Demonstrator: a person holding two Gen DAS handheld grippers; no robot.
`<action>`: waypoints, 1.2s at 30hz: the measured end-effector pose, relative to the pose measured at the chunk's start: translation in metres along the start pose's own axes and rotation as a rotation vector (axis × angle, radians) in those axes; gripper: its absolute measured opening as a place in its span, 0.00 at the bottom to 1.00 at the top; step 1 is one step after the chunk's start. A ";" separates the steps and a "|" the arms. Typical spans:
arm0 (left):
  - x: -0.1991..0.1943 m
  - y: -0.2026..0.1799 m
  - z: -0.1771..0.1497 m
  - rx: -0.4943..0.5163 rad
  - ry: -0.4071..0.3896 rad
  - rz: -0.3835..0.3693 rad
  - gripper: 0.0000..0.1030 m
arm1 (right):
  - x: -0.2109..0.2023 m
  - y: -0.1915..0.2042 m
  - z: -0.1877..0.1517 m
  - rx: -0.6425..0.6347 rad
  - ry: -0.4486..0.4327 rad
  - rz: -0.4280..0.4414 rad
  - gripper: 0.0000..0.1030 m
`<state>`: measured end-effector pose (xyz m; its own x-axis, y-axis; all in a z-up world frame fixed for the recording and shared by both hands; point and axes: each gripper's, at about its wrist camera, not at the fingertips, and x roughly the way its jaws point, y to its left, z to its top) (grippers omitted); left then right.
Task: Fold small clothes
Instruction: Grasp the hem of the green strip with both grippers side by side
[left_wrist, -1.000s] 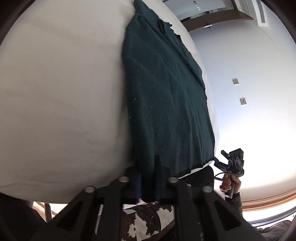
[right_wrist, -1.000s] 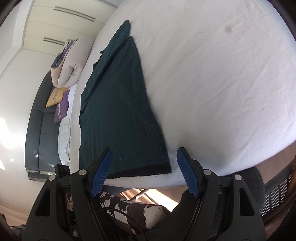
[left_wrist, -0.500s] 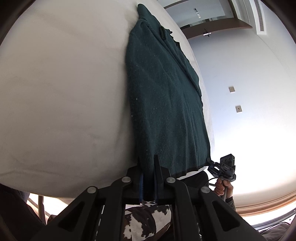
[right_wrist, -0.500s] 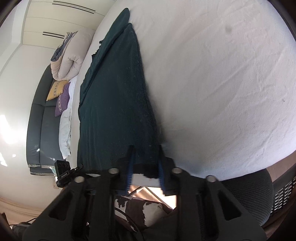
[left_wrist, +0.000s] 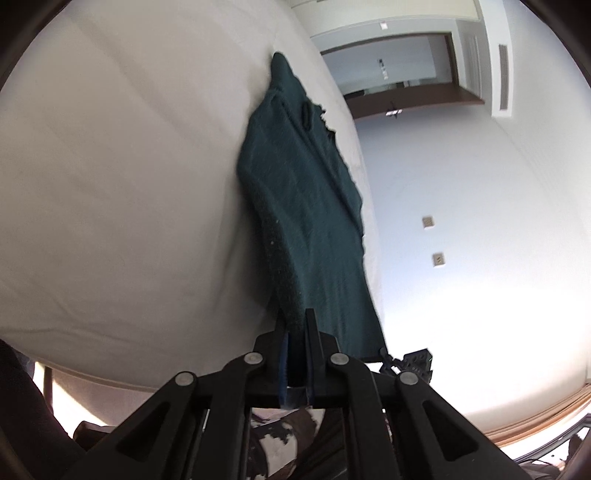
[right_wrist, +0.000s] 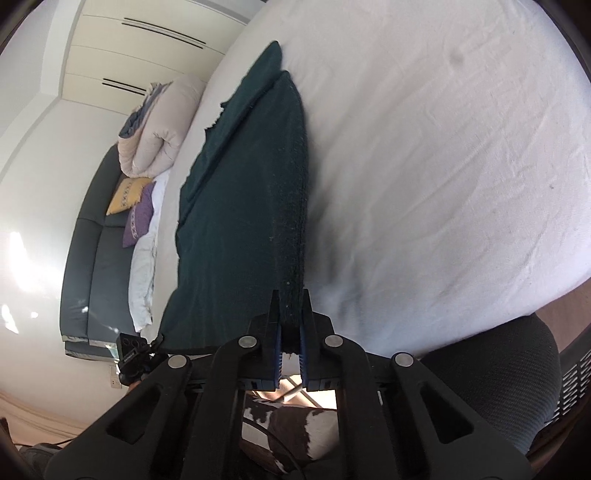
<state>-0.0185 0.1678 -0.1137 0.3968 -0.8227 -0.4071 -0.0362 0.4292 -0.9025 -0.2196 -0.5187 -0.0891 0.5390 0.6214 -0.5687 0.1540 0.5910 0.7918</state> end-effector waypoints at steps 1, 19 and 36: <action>-0.004 0.000 0.002 -0.010 -0.017 -0.019 0.05 | -0.002 0.004 0.001 -0.002 -0.012 0.013 0.06; -0.007 -0.017 0.017 -0.021 -0.073 -0.100 0.05 | -0.016 0.028 0.016 0.003 -0.067 0.103 0.06; 0.021 -0.083 0.145 0.059 -0.148 -0.156 0.05 | 0.028 0.092 0.160 -0.002 -0.174 0.145 0.06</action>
<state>0.1262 0.1686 -0.0266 0.5237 -0.8190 -0.2346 0.0880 0.3260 -0.9413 -0.0576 -0.5293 0.0030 0.6899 0.6019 -0.4022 0.0636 0.5031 0.8619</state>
